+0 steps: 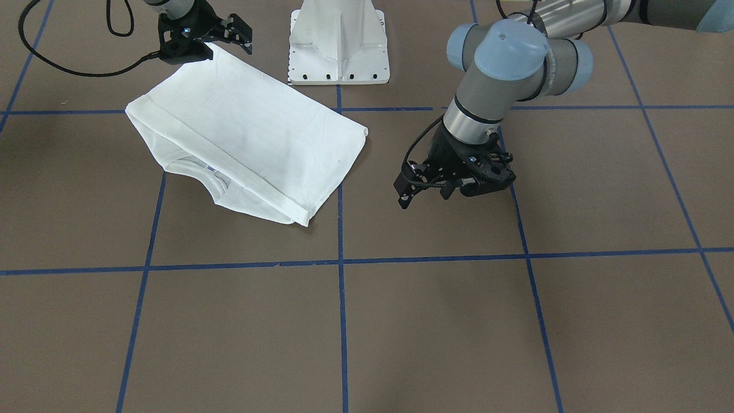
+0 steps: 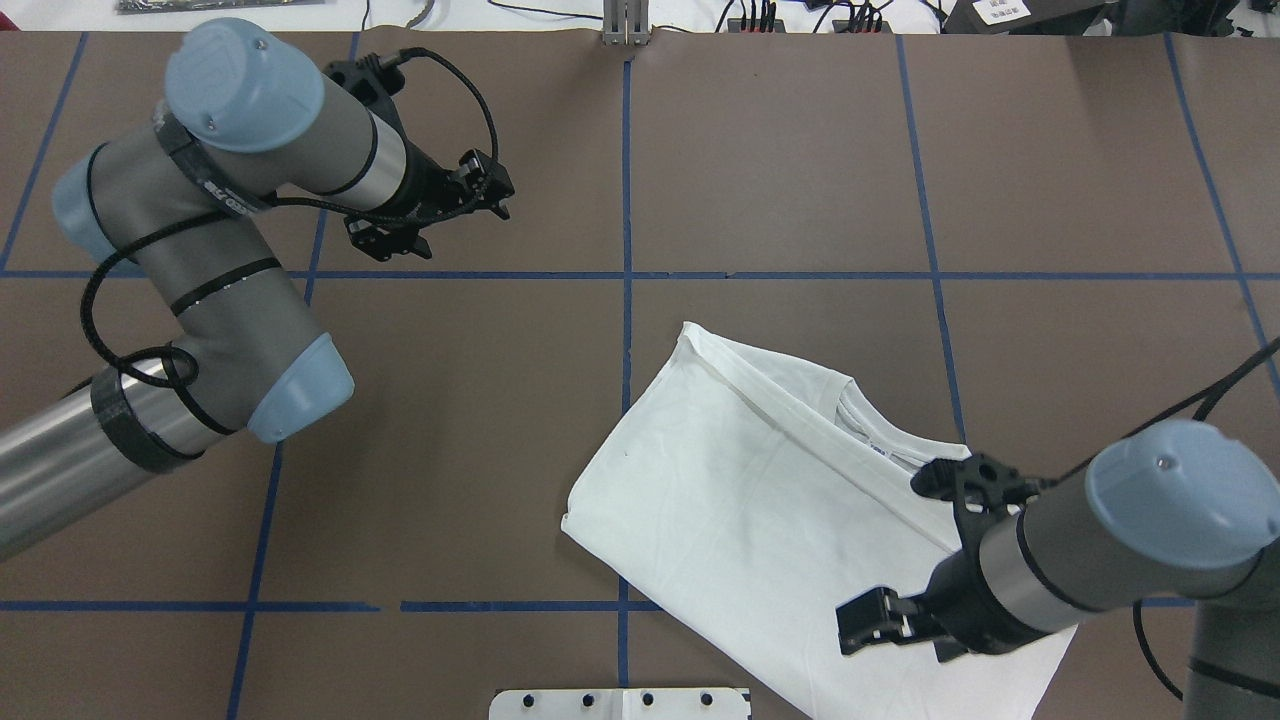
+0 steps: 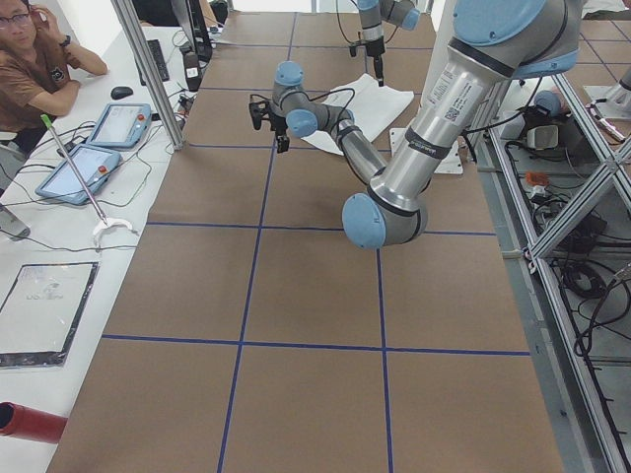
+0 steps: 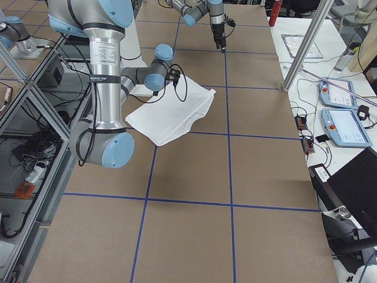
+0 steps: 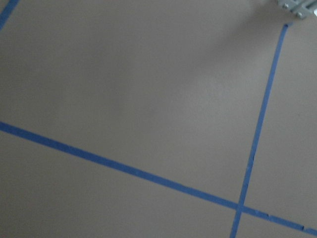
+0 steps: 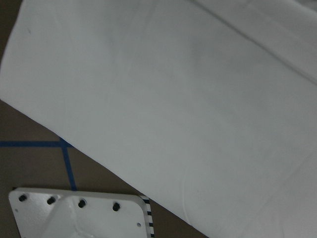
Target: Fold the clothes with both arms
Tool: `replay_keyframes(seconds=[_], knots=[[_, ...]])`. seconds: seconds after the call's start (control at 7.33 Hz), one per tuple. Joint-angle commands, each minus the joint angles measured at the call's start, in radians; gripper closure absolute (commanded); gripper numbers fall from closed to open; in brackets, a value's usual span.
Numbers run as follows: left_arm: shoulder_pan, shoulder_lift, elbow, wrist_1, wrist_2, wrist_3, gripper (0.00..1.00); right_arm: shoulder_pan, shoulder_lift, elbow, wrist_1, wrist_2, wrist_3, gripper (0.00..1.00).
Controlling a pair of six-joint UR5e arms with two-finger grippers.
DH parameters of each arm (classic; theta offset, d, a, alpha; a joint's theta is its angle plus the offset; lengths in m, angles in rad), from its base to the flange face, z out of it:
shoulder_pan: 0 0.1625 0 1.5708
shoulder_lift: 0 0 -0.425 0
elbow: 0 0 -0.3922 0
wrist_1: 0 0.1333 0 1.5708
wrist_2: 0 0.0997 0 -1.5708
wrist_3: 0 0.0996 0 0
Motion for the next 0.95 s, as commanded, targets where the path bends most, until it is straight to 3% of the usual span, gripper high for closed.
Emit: replay_keyframes(seconds=[0.0,0.27,0.55,0.82], knots=[[0.163,0.015,-0.127,0.076,0.006,-0.16,0.01,0.16,0.059,-0.012,-0.003,-0.012,-0.007,0.0],[0.318,0.017,-0.13,0.07,0.084,-0.308,0.01,0.179,0.069,-0.054,-0.003,-0.096,-0.013,0.0],[0.398,0.06,-0.133,-0.015,0.159,-0.425,0.01,0.199,0.068,-0.052,-0.004,-0.1,-0.046,0.0],[0.41,0.084,-0.097,-0.026,0.169,-0.418,0.01,0.202,0.068,-0.049,-0.004,-0.098,-0.059,0.0]])
